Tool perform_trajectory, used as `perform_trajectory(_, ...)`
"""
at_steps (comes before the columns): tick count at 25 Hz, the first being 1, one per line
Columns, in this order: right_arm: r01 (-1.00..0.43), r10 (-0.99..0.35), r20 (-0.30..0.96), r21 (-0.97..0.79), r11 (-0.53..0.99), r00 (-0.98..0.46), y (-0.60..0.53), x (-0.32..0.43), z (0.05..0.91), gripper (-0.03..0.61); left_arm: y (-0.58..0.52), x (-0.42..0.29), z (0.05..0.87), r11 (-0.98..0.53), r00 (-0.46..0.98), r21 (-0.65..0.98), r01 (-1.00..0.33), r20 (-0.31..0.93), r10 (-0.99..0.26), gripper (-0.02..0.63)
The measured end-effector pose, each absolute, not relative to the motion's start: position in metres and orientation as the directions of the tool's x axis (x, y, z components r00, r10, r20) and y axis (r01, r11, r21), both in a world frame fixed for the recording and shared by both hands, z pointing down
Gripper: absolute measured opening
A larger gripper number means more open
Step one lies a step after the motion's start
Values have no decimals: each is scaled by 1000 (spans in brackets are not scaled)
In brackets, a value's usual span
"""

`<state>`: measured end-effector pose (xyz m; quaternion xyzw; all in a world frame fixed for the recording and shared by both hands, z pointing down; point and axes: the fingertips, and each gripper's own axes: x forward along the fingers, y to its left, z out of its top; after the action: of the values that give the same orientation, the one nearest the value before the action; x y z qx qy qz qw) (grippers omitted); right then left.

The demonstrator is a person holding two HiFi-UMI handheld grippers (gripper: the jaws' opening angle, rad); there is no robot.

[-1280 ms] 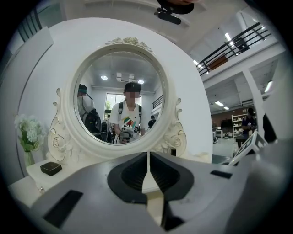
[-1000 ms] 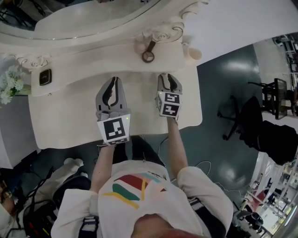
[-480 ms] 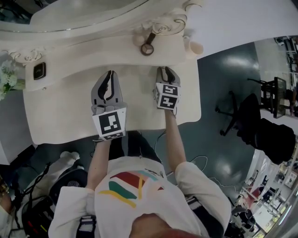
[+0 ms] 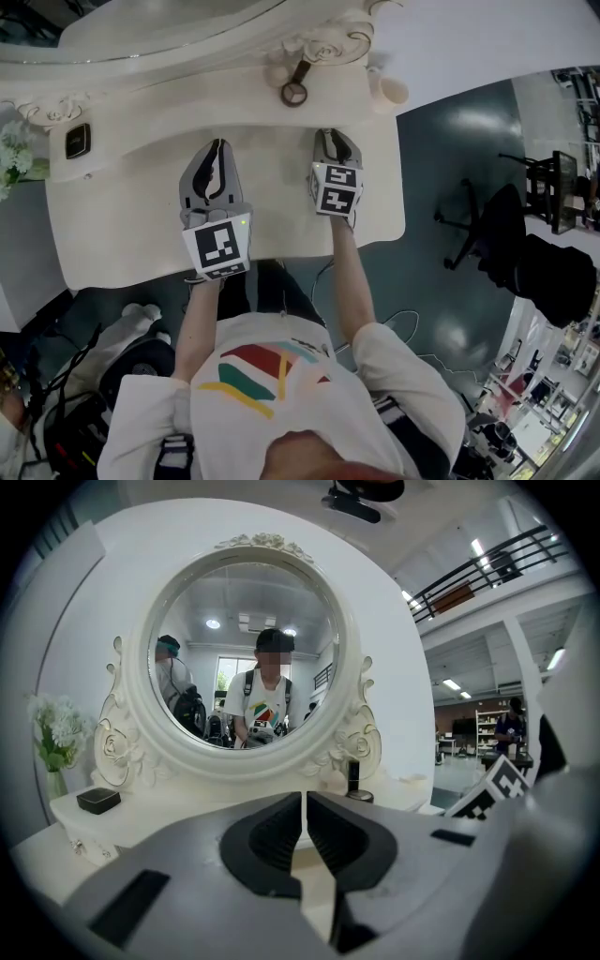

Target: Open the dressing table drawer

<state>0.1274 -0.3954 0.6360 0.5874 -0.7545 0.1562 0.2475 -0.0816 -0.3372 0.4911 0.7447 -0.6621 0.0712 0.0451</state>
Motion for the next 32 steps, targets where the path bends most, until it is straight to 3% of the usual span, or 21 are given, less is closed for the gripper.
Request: perform_trajectory(32,-966,-790,589,63,251,-166,-345,132,641,83,-320,-79,478,-155,149,-28,-988,139,-979,15)
